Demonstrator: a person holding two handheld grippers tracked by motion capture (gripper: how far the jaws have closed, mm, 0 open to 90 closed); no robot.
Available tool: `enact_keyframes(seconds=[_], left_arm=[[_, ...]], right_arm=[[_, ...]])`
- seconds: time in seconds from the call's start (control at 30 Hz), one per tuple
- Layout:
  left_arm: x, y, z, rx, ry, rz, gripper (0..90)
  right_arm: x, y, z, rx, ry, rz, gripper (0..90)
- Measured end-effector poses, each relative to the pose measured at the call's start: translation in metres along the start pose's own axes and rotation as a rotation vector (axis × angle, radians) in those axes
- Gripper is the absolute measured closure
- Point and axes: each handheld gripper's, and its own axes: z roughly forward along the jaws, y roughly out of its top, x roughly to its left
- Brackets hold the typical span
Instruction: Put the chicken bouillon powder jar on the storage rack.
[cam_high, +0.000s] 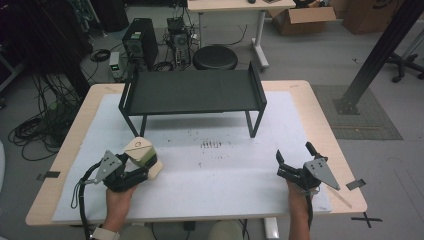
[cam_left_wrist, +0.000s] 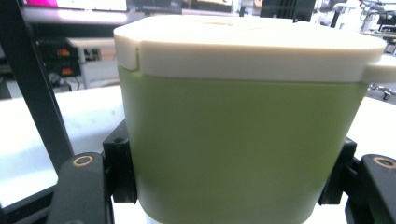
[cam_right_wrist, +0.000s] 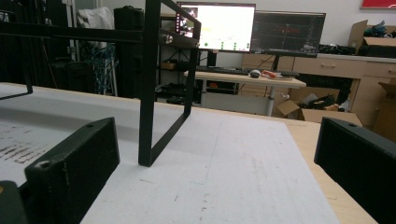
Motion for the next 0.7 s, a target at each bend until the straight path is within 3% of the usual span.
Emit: enact_keyframes(seconds=[0.27, 0.7], left_arm=[[0.000, 0.023, 0.001, -0.051, 0.001, 0.009, 29.5], [-0.002, 0.065, 0.004, -0.088, -0.007, 0.032, 29.5]], right_arm=[[0.000, 0.000, 0.000, 0.001, 0.000, -0.002, 0.0], [0.000, 0.000, 0.000, 0.002, 0.000, -0.003, 0.0]])
